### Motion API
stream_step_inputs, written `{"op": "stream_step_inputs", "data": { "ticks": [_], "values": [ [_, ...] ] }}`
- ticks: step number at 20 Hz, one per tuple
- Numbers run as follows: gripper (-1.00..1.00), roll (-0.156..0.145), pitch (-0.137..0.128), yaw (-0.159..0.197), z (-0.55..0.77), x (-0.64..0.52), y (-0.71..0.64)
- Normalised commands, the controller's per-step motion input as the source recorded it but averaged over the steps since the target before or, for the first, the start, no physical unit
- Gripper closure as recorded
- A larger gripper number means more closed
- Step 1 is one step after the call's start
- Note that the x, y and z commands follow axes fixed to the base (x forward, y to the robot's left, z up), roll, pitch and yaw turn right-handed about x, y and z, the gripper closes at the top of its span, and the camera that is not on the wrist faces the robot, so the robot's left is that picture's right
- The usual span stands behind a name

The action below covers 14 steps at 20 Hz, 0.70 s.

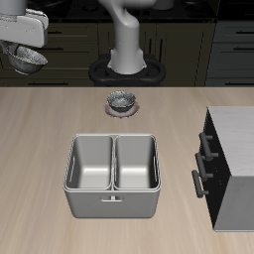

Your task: Pick up the bowl on the table and place it on top of the white cabinet

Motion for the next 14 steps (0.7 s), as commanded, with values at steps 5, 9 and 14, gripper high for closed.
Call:
{"op": "stream_step_inputs", "data": {
  "ticks": [5, 9, 14],
  "values": [
    [1.00, 0.013, 0.010, 0.017, 0.09, -0.02, 0.12],
    [1.00, 0.042, -0.019, 0.000, 0.18, -0.04, 0.26],
    [1.00, 0.056, -0.011, 0.013, 0.16, 0.01, 0.42]
  ]
}}
